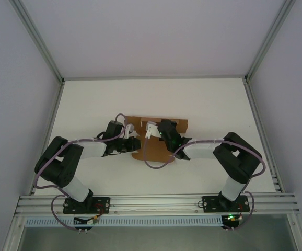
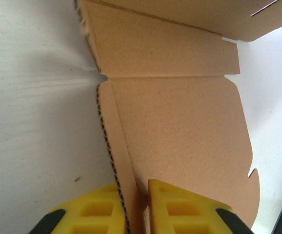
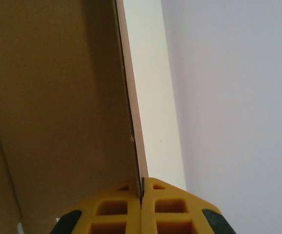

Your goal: Assemble paper box

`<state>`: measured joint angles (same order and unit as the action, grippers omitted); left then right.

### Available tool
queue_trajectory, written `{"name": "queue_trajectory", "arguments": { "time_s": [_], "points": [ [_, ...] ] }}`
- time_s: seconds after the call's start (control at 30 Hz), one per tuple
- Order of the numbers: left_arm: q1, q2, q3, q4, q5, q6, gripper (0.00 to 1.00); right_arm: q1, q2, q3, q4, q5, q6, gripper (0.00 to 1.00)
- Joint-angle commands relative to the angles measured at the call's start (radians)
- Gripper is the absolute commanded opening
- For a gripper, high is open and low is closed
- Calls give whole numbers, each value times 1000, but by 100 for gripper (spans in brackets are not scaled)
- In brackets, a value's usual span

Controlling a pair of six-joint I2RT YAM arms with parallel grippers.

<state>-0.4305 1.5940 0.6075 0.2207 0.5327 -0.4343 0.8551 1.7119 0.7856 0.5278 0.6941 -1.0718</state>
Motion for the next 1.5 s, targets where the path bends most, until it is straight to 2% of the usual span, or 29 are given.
{"name": "queue_trajectory", "arguments": {
  "time_s": [0.0,0.2,0.23,0.4,0.47,0.5,0.57,0.6,0.7,0.77,0.9,1.0,1.07,1.17,1.23,1.33,1.47],
  "points": [
    [-13,-31,-9,34,-12,-2,24,10,33,-47,-10,-4,-43,0],
    [-12,-87,20,-85,-99,2,49,12,16,-49,92,36,-123,0],
    [-11,-106,28,-122,-130,3,51,11,11,-44,100,36,-126,0],
    [-11,-257,128,-398,-349,77,79,12,-18,-53,136,35,-135,0],
    [-9,-302,189,-489,-440,125,97,11,-30,-57,132,35,-127,0],
    [-3,-307,223,-544,-493,148,100,12,-34,-56,120,33,-120,0],
    [32,-289,286,-603,-575,196,100,12,-44,-58,114,26,-108,0],
    [61,-271,311,-610,-577,214,100,11,-50,-59,114,22,-102,0],
    [168,-169,402,-619,-439,294,100,13,-62,-55,83,8,-81,0],
    [202,-85,488,-656,-365,397,100,12,-67,-53,58,-4,-59,0],
    [208,-2,568,-676,-243,644,100,12,-66,-55,59,-13,-43,0],
    [209,37,630,-726,-168,759,100,11,-60,-49,40,-18,-42,0],
    [209,64,669,-773,-95,826,96,11,-52,-48,42,-18,-43,0],
    [210,115,706,-810,-30,886,94,11,-53,-46,51,-19,-33,0],
    [210,164,746,-861,-12,934,86,12,-55,-46,42,-23,-27,0],
    [210,238,806,-904,2,939,75,11,-60,-43,14,-32,-13,0],
    [207,272,833,-900,76,938,71,11,-63,-37,0,-34,0,0]
  ]
}}
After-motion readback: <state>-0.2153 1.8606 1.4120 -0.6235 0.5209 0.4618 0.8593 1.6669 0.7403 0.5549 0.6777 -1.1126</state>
